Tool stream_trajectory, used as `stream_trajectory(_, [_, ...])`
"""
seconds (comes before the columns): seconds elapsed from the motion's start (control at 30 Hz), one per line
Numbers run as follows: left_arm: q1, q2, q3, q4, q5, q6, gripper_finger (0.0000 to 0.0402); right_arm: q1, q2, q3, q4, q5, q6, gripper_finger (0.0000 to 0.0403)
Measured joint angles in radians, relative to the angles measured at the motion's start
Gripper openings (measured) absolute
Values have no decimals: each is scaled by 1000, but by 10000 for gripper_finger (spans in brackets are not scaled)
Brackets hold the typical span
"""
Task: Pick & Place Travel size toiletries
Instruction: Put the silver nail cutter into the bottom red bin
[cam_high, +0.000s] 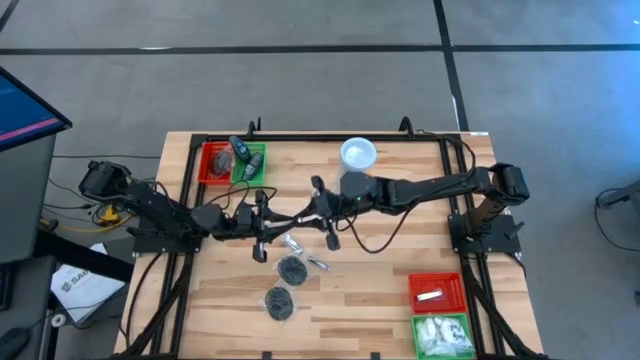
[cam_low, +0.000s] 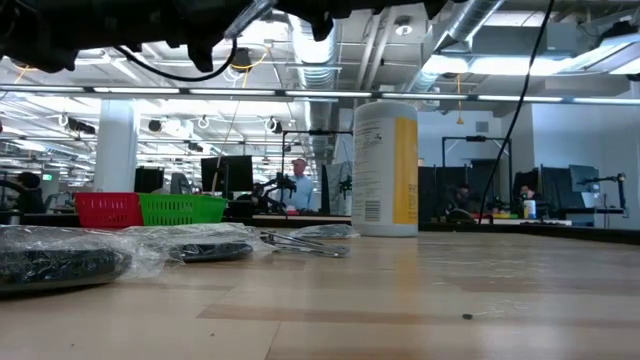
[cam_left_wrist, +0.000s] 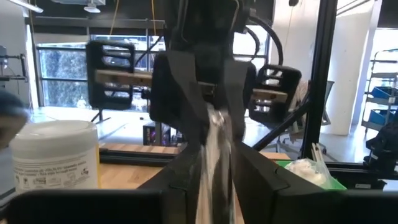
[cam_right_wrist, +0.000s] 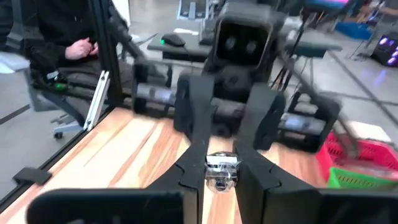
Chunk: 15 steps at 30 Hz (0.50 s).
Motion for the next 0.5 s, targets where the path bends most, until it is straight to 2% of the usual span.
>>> stream_trajectory(0.27, [0, 0, 0, -6, -17, 2, 100, 22, -88, -1, -145, 3, -4, 47])
stream_trajectory(0.5, [0, 0, 0, -10, -16, 3, 100, 61, -193, -1, -421, 10, 6, 47])
